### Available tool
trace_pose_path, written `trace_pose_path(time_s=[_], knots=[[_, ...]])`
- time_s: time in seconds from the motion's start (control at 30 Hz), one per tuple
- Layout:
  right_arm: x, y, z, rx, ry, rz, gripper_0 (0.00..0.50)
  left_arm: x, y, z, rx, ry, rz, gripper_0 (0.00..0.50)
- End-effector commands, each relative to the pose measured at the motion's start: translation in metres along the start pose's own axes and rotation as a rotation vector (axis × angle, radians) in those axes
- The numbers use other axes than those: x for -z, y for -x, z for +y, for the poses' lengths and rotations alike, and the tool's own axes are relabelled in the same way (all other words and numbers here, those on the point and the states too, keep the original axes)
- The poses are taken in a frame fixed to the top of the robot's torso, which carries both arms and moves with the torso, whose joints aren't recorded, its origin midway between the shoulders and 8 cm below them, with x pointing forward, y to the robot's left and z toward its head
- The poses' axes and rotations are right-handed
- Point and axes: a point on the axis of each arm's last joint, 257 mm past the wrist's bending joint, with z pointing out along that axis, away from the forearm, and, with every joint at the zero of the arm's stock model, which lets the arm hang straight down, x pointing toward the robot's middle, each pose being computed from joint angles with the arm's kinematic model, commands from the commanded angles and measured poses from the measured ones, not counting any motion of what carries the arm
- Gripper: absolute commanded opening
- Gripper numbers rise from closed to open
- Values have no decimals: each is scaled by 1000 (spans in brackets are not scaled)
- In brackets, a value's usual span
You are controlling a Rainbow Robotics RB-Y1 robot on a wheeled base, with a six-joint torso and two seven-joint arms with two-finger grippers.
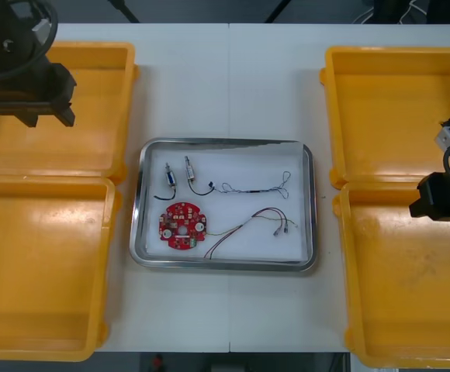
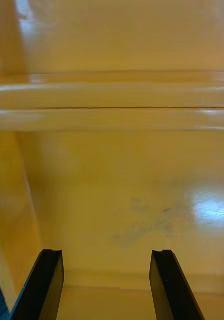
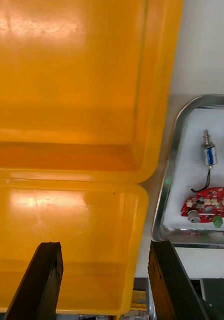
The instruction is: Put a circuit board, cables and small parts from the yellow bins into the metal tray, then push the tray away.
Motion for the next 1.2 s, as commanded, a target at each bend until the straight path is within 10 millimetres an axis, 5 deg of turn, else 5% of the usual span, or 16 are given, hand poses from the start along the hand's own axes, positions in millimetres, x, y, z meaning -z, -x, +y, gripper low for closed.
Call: trace_pose_path(time_s=[0.03, 0.27, 0.57, 0.77, 1.2], knots=[[16, 13, 45, 297, 32, -51, 500, 12, -1, 51, -30, 32, -44, 500], [17, 12, 92, 654, 80, -51, 500, 4, -21, 94, -12, 52, -76, 500], [11, 10, 154, 1064, 100, -72, 500, -13, -55, 121, -11, 75, -114, 500], [5, 6, 191, 1325, 64, -76, 500, -30, -69, 129, -1, 74, -116, 500], [-21, -22, 268, 1549, 95, -114, 500, -42, -85, 125, -40, 70, -126, 500]])
